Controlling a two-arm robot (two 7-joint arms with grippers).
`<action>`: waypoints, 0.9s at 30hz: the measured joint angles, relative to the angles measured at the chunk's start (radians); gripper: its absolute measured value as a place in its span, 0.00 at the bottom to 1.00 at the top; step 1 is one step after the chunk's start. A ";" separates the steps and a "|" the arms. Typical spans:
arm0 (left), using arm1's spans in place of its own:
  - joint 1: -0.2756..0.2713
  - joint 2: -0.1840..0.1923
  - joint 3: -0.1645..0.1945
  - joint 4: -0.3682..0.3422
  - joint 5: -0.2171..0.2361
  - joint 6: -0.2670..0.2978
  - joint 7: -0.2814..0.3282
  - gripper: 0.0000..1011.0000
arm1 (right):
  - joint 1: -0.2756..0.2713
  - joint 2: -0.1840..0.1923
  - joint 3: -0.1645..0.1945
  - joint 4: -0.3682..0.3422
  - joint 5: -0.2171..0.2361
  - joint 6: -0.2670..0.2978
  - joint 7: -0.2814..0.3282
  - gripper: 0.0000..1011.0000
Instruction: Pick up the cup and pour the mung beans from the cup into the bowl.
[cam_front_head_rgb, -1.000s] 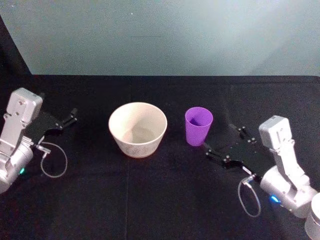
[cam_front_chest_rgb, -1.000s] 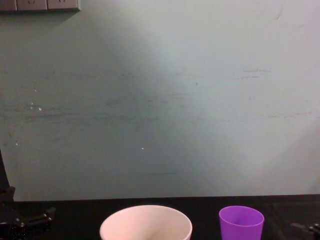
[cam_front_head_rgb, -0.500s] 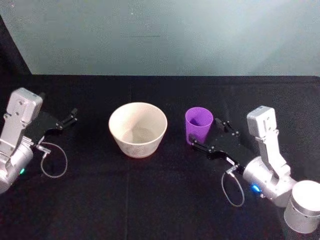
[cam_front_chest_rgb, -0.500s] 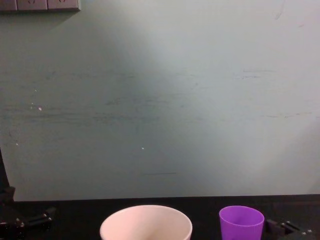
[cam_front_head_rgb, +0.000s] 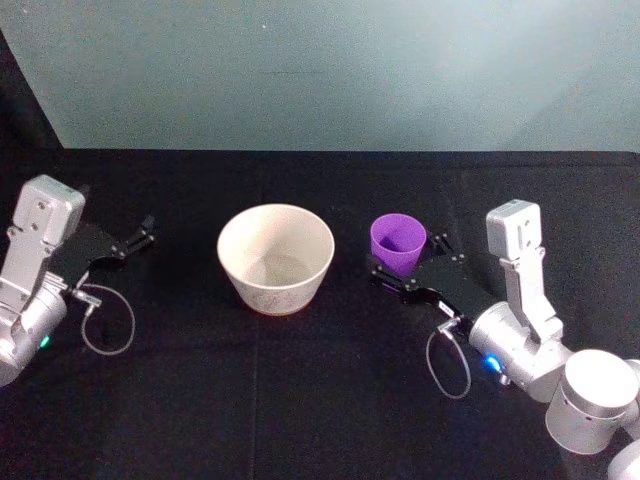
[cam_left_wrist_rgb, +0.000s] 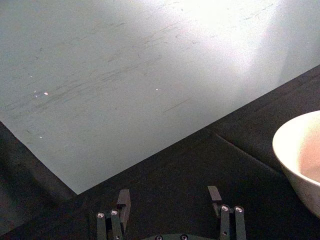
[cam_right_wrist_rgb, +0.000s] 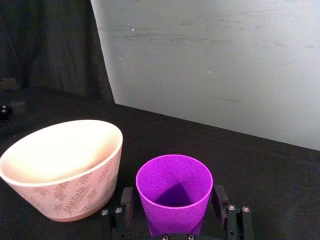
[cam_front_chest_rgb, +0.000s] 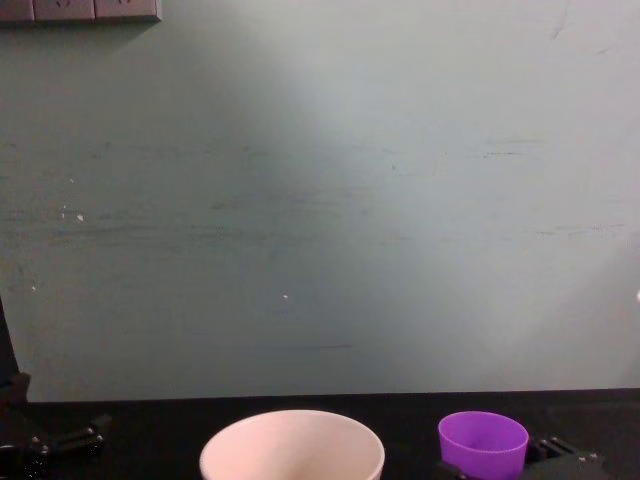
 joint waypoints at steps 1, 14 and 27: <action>0.000 0.000 0.000 0.000 0.000 0.000 0.000 0.99 | 0.001 -0.005 0.004 0.004 0.002 0.000 0.005 0.99; 0.000 0.000 0.000 0.000 0.000 0.000 0.000 0.99 | 0.003 -0.031 0.026 0.024 -0.012 0.003 0.027 0.97; 0.000 0.000 0.000 0.000 0.000 0.000 0.000 0.99 | -0.003 -0.051 0.055 0.027 -0.032 -0.002 0.048 0.73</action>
